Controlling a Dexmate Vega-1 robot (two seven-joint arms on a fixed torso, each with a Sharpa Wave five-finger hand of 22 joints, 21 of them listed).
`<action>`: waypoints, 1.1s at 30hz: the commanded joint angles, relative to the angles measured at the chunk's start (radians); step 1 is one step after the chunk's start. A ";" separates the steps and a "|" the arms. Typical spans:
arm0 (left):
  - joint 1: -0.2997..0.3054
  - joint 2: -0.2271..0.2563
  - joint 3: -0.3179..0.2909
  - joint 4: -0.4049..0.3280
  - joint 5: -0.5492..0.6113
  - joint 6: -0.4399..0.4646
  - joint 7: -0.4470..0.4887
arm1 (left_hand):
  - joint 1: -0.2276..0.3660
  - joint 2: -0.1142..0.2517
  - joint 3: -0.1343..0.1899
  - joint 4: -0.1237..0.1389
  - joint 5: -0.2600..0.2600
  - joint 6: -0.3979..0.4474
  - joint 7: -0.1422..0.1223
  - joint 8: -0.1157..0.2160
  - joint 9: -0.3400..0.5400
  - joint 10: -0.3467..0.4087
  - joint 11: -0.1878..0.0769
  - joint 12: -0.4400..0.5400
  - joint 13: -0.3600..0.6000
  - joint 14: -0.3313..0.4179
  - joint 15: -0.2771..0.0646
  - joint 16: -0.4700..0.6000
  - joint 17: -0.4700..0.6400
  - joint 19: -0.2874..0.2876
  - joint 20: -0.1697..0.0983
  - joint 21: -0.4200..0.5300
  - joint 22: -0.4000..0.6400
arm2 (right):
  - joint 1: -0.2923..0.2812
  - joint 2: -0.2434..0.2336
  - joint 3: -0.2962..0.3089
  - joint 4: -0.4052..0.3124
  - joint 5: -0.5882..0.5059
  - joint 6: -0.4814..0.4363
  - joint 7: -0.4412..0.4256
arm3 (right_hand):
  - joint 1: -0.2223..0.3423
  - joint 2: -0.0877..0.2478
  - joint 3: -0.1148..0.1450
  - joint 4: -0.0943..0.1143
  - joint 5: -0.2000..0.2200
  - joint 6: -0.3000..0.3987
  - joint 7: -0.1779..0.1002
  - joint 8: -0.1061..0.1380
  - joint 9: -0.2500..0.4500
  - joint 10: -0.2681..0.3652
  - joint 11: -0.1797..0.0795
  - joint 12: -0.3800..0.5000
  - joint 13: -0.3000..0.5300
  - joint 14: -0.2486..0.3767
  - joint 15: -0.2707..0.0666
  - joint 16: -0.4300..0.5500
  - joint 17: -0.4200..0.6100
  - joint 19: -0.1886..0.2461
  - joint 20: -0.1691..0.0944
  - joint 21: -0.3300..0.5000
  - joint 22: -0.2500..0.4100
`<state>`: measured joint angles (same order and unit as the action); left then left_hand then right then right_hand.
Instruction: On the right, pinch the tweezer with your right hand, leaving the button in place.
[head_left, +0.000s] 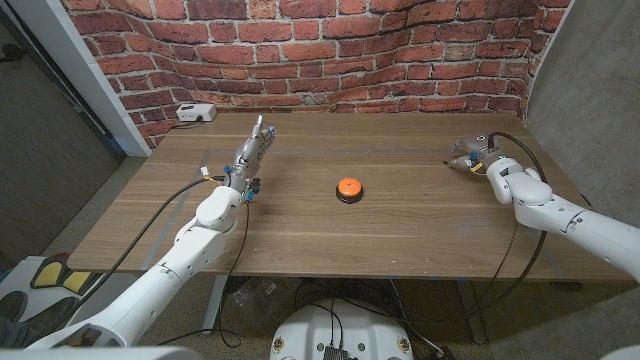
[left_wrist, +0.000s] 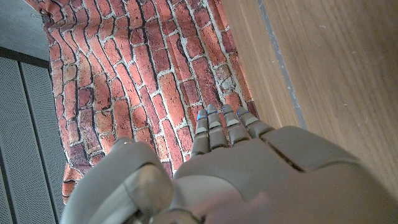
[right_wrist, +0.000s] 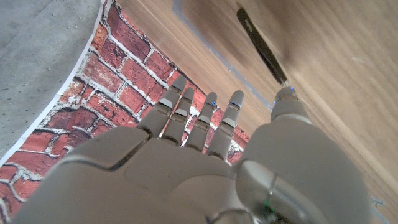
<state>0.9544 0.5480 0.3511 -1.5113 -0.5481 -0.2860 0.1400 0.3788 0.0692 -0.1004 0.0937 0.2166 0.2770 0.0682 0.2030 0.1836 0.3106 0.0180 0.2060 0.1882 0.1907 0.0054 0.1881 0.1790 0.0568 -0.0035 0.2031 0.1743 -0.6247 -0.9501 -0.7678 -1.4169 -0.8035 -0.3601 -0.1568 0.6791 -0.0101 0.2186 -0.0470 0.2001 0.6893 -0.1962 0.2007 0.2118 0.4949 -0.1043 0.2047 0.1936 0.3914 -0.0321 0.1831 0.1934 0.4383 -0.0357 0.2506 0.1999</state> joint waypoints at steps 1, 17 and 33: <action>-0.020 0.002 0.005 0.019 -0.003 -0.001 -0.021 | 0.008 0.003 -0.008 -0.002 0.001 0.010 -0.001 -0.002 0.005 0.003 -0.003 -0.004 0.004 0.011 0.000 0.001 0.003 0.001 0.004 -0.002 0.006 | -0.095 0.006 0.100 -0.087 0.107 -0.019 -0.159 | -0.043 0.028 0.003 0.024 0.000 0.050 -0.006 0.023 0.002 0.045 -0.012 0.021 0.002 0.024 0.003 0.013 0.004 0.008 0.007 0.001 0.001; -0.040 0.006 0.003 0.041 -0.015 -0.004 -0.048 | 0.009 0.003 -0.010 -0.001 0.001 0.012 -0.002 -0.001 0.005 0.007 -0.007 -0.003 0.004 0.012 -0.002 0.001 0.003 0.003 0.003 -0.002 0.006 | -0.174 0.030 0.213 -0.180 0.263 0.092 -0.328 | -0.091 0.061 0.012 0.033 -0.013 0.045 0.078 0.013 -0.004 0.142 0.042 0.053 -0.003 0.117 -0.039 0.023 -0.008 0.091 -0.025 0.028 -0.003; -0.061 0.034 -0.003 0.048 -0.026 0.006 -0.090 | 0.010 0.004 -0.013 -0.001 0.001 0.014 -0.003 -0.001 0.005 0.007 -0.006 -0.003 0.004 0.013 -0.001 0.001 0.003 0.003 0.002 -0.002 0.006 | -0.217 0.087 0.338 -0.152 0.590 0.413 -0.314 | -0.109 0.080 0.036 0.000 -0.019 0.108 0.139 0.022 0.001 0.306 0.074 0.077 -0.009 0.353 -0.096 0.044 -0.015 0.316 -0.101 0.095 -0.013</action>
<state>0.9126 0.5669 0.3525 -1.4750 -0.5661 -0.2847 0.0786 0.3856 0.0759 -0.1075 0.0953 0.2166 0.2807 0.0645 0.2030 0.1836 0.3146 0.0141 0.2060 0.1882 0.1907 0.0054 0.1881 0.1790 0.0568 -0.0035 0.2031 0.1743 -0.8143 -0.9017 -0.5092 -1.5903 -0.4564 -0.1754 -0.4944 0.5698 0.0623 0.2516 -0.0380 0.1806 0.7989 -0.0728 0.2227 0.2073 0.7851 -0.0455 0.2778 0.1816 0.7166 -0.0665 0.2239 0.1766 0.7238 -0.0692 0.3374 0.1868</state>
